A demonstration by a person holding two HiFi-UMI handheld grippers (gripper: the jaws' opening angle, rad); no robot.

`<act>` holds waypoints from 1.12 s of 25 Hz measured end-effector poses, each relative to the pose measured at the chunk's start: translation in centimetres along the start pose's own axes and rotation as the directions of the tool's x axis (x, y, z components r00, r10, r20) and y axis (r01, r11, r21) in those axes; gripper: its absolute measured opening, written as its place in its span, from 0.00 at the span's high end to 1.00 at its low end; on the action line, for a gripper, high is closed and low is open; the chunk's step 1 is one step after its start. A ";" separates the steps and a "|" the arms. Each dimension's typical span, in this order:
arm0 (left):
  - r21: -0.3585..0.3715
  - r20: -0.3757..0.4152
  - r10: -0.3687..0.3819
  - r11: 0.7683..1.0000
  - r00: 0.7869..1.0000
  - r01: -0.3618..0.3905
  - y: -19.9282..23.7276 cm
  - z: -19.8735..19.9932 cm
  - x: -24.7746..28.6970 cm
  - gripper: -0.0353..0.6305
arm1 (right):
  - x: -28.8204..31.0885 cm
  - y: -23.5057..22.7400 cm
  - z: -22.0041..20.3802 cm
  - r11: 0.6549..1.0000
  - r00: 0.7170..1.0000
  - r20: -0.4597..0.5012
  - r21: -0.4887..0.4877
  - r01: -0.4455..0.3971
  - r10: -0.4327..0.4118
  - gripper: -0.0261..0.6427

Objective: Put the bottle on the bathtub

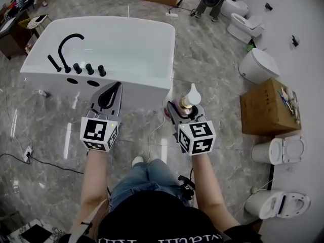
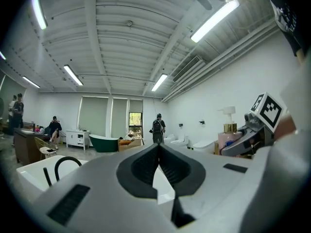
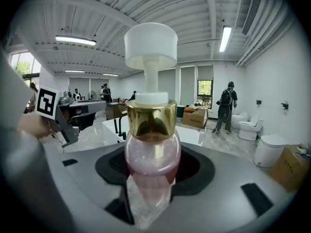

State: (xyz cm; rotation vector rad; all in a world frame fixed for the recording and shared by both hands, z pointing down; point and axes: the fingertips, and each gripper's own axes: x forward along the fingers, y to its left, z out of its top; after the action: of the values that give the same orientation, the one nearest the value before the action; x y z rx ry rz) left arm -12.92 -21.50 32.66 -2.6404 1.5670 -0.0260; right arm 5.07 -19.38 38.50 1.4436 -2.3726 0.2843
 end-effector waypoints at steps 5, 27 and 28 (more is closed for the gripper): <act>-0.018 -0.012 -0.006 1.000 1.000 0.006 0.8 -1.2 2.7 0.94 | 3.7 -1.2 -0.4 1.000 0.999 -0.030 -0.015 -0.018 0.017 0.63; -0.081 -0.163 0.074 0.993 0.984 -0.088 6.9 -8.5 15.0 0.94 | 25.6 -8.7 -4.6 0.986 0.969 -0.186 -0.009 -0.167 0.162 0.63; -0.082 -0.167 0.076 0.992 0.983 -0.091 7.2 -8.8 15.5 0.94 | 26.6 -8.9 -5.0 0.984 0.965 -0.196 -0.010 -0.178 0.173 0.63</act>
State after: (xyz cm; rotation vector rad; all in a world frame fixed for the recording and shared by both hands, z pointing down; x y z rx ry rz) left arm -12.24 -38.96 40.60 -2.6986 1.7680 -0.1765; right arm 2.72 -43.48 53.50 1.1379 -2.3362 0.4167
